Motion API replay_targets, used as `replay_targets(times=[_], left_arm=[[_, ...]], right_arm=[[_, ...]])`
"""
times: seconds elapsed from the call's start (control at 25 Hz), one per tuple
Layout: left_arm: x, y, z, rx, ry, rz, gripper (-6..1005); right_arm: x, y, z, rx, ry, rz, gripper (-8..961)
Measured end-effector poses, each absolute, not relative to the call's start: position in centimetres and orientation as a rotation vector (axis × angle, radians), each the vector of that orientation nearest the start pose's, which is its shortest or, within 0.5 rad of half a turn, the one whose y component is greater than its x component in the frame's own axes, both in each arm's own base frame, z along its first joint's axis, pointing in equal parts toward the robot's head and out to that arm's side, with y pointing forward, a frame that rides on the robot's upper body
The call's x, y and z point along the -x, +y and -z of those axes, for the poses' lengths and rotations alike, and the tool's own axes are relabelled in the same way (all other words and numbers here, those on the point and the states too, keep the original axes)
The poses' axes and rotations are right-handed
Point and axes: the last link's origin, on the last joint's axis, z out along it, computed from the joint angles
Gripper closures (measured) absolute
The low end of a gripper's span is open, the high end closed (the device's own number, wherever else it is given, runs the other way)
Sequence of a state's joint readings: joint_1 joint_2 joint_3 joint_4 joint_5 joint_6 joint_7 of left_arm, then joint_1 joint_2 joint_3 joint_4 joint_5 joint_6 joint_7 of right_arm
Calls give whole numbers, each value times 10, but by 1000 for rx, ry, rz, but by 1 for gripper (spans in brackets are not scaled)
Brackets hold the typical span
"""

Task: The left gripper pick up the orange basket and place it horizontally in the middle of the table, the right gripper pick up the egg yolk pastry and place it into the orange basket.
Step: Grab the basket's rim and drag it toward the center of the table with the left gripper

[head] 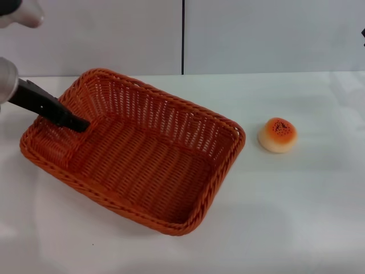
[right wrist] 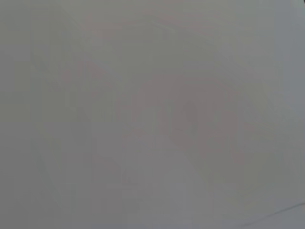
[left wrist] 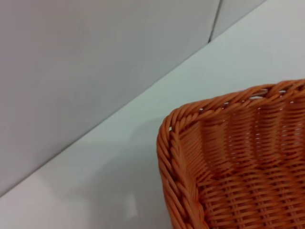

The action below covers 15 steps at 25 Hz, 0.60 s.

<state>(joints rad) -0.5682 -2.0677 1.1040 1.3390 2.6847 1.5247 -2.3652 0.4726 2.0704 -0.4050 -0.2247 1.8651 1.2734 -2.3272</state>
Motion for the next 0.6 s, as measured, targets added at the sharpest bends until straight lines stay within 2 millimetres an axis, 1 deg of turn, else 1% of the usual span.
replay_targets(times=[0.04,0.12,0.32,0.6], left_arm=[[227,372,-51,2444,-923,-424,213],[227,374,-46,2454,-927,-434,213],[226,377,-42,2457,-920,-449,214],[224,382,-42,2444,-887,-454,214]], right_arm=[[-328,346,-35,1697,694,-995,323],[-329,345,-35,1695,695,-994,323],[-330,343,-36,1693,699,-994,323],[-334,340,-36,1688,708,-991,323]])
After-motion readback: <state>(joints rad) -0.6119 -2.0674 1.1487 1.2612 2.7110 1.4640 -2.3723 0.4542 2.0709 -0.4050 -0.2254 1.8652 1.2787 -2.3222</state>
